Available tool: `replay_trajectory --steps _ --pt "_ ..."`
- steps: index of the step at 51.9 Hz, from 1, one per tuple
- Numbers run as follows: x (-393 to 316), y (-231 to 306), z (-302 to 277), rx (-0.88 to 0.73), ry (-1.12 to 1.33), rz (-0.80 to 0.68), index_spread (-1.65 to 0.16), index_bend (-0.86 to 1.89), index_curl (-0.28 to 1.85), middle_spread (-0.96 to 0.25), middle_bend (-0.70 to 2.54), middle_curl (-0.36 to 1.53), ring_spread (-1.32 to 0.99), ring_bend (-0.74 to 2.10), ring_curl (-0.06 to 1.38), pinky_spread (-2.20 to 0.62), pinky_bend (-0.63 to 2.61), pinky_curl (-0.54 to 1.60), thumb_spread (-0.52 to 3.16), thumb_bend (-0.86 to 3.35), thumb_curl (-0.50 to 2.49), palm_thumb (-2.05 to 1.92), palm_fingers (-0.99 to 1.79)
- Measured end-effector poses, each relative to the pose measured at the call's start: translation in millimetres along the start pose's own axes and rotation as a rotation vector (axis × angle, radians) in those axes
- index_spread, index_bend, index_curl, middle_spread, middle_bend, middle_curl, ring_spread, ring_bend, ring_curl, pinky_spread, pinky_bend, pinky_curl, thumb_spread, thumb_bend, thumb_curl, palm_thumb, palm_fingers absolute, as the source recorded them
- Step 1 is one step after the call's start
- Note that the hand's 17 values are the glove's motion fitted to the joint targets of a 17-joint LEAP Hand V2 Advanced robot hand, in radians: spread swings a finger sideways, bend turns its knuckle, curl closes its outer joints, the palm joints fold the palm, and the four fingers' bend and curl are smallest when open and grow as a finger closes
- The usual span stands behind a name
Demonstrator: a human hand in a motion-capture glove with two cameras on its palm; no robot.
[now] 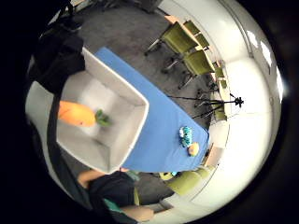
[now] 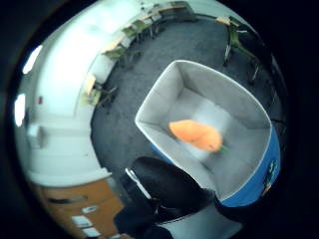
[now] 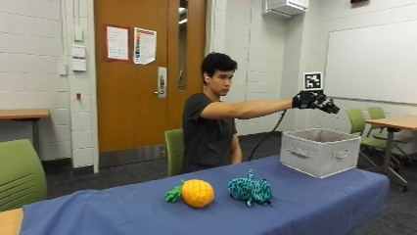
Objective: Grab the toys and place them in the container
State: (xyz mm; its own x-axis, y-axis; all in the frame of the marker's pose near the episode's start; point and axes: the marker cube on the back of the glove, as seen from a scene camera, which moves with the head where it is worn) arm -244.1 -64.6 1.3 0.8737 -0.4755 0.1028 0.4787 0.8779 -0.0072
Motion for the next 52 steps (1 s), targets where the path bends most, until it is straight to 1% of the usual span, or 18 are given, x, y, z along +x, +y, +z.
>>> replay_trajectory --steps 2,5,7,11,15,19,25,31,36,52 --pt "-10.5 7.4 -7.1 0.018 -0.037 -0.022 -0.24 0.14 0.76 -0.16 0.59 0.51 -0.29 0.91 0.38 -0.31 1.02 0.47 0.99 -0.14 0.53 -0.15 0.04" --pt "4.8 23.2 -17.3 0.039 -0.051 -0.042 -0.22 0.17 0.73 -0.14 0.56 0.48 -0.28 0.87 0.33 -0.28 1.01 0.44 0.97 -0.13 0.48 -0.15 0.07" --pt "22.7 32.7 -21.4 0.049 -0.017 -0.027 -0.22 0.17 0.72 -0.13 0.54 0.48 -0.28 0.86 0.31 -0.27 1.0 0.42 0.97 -0.12 0.45 -0.15 0.08" --pt "81.1 55.1 -28.3 0.074 0.153 0.117 -0.21 0.18 0.7 -0.12 0.52 0.47 -0.28 0.85 0.3 -0.25 0.97 0.4 0.96 -0.12 0.41 -0.15 0.09" --pt "115.7 84.5 -40.2 0.1 0.113 0.113 -0.2 0.19 0.69 -0.11 0.52 0.47 -0.28 0.82 0.3 -0.23 0.94 0.39 0.96 -0.11 0.37 -0.14 0.09" --pt "170.4 105.3 -42.5 0.106 0.197 0.289 -0.2 0.2 0.68 -0.1 0.5 0.46 -0.28 0.81 0.29 -0.22 0.91 0.38 0.95 -0.11 0.34 -0.14 0.09" --pt "232.1 142.0 -40.0 0.133 0.212 0.385 -0.2 0.19 0.66 -0.1 0.48 0.46 -0.28 0.77 0.28 -0.21 0.9 0.37 0.95 -0.1 0.3 -0.13 0.1" --pt "306.0 181.2 -14.5 0.118 0.202 0.484 -0.19 0.19 0.65 -0.09 0.46 0.45 -0.29 0.74 0.27 -0.2 0.87 0.36 0.95 -0.1 0.27 -0.13 0.1" --pt "346.0 199.4 19.6 0.069 0.185 0.534 -0.2 0.19 0.64 -0.09 0.44 0.45 -0.29 0.7 0.26 -0.19 0.87 0.35 0.95 -0.1 0.25 -0.12 0.09" --pt "409.4 223.5 112.0 -0.054 0.144 0.599 -0.21 0.19 0.61 -0.09 0.4 0.44 -0.32 0.62 0.24 -0.17 0.8 0.33 0.96 -0.09 0.21 -0.12 0.08"
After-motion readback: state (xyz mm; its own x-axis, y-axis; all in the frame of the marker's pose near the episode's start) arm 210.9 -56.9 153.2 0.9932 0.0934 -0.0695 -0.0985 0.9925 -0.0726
